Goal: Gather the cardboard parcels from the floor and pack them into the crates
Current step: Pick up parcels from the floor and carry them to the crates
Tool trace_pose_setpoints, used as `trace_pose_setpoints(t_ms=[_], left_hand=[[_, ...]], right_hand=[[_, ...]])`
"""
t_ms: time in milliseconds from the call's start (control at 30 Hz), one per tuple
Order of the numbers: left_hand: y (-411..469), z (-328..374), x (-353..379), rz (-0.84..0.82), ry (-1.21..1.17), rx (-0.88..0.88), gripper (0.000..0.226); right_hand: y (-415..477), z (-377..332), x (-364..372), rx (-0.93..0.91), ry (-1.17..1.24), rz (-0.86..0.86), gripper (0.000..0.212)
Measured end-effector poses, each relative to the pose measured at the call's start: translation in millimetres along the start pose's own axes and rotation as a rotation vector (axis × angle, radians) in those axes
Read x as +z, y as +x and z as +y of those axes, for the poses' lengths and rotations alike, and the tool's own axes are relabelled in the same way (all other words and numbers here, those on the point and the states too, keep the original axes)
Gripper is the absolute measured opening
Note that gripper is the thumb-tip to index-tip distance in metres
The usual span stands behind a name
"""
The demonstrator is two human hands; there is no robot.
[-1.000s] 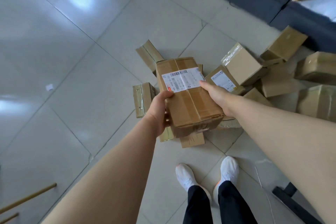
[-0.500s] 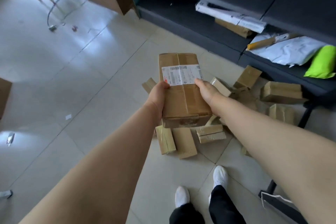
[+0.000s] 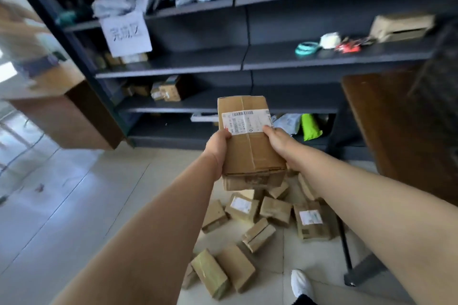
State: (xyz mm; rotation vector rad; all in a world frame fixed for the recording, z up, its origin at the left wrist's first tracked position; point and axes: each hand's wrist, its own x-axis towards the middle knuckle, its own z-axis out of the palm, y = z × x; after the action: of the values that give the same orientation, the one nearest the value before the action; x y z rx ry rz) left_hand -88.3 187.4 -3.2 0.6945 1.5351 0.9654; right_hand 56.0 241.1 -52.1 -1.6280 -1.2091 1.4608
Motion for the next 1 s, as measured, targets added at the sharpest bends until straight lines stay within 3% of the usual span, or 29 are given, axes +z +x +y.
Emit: trace_pose_setpoints(t_ms=[100, 467, 767, 1000], left_hand=[[-21.7, 12.9, 35.5, -0.099, 0.065, 0.035, 0.033], [-95.9, 21.5, 190.7, -0.370, 0.144, 0.066, 0.029], [-176.5, 33.4, 378.1, -0.562, 0.181, 0.168, 0.031], [-237.0, 34.5, 516.9, -0.668, 0.217, 0.177, 0.021]], right_hand=[[-34.0, -2.6, -47.1, -0.006, 0.066, 0.155, 0.067], [-138.0, 24.1, -210.1, -0.061, 0.135, 0.432, 0.047], [-209.2, 41.7, -396.4, -0.063, 0.200, 0.608, 0.062], [-255.8, 62.3, -539.9, -0.020, 0.265, 0.712, 0.054]])
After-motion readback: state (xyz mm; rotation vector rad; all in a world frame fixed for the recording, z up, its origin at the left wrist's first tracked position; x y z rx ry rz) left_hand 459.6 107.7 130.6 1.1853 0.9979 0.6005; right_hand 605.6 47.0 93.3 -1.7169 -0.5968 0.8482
